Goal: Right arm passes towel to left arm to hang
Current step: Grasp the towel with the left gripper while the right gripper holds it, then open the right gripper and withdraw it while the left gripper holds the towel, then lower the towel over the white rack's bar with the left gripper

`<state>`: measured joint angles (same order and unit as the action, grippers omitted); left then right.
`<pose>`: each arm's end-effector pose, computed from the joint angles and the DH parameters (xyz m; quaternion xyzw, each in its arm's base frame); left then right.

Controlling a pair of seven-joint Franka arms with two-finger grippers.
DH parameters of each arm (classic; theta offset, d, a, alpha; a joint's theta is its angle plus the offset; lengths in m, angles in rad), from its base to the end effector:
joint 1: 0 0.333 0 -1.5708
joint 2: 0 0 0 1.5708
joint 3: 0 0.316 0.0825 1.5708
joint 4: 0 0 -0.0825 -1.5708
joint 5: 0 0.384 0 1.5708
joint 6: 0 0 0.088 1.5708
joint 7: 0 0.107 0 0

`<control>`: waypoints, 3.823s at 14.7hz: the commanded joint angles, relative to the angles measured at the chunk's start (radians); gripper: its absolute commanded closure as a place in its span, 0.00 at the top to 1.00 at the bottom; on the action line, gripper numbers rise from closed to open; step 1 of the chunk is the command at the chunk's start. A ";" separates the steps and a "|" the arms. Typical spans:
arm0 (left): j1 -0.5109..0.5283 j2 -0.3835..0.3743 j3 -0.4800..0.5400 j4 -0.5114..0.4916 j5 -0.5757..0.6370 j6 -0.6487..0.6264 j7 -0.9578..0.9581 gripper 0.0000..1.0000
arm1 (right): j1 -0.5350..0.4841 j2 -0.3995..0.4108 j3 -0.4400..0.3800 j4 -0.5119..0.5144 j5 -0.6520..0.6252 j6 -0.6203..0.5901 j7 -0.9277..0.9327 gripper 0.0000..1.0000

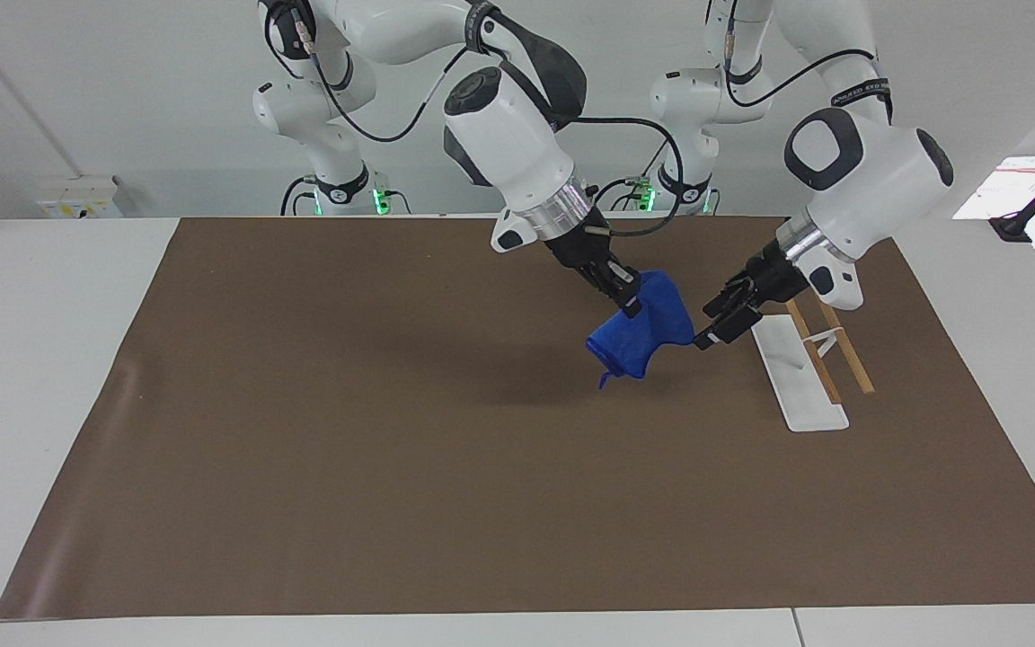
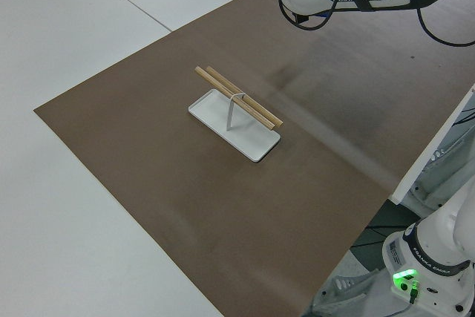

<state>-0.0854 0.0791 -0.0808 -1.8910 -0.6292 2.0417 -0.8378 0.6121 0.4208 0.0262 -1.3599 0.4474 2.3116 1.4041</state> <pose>0.5792 -0.1291 0.4779 0.8533 0.4362 -0.1069 0.2649 0.5816 0.4372 0.5427 -0.8328 0.4475 0.0388 0.3234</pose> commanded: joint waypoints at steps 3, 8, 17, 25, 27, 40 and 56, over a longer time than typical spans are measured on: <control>-0.037 0.013 0.006 -0.013 -0.043 0.057 -0.055 0.88 | 0.003 -0.007 0.001 -0.013 0.017 0.020 0.012 0.00; -0.034 0.013 0.006 -0.011 -0.044 0.058 -0.055 0.00 | 0.001 -0.007 0.001 -0.013 0.017 0.022 0.012 0.00; -0.036 -0.008 0.010 0.006 -0.033 0.052 -0.052 0.00 | -0.002 -0.007 0.001 -0.013 0.017 0.022 0.012 0.00; -0.037 -0.032 0.009 0.024 0.042 0.061 -0.033 0.00 | -0.005 -0.007 0.001 -0.013 0.017 0.020 0.007 0.00; -0.037 -0.033 0.009 0.030 0.056 0.075 -0.033 0.00 | -0.008 -0.007 0.000 -0.013 0.011 0.020 0.007 0.99; 0.024 -0.074 0.021 0.059 0.376 0.117 0.124 0.00 | -0.276 -0.043 -0.011 0.005 -0.331 -0.395 -0.819 1.00; 0.225 -0.249 0.021 -0.213 0.562 0.442 0.465 0.00 | -0.687 -0.345 -0.012 -0.151 -0.450 -0.810 -1.332 1.00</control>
<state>0.1169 -0.0937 -0.0557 -2.0021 -0.1119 2.4388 -0.3874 -0.0464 0.1476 -0.0001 -1.4053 0.0148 1.4868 0.0959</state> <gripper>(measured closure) 0.974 0.000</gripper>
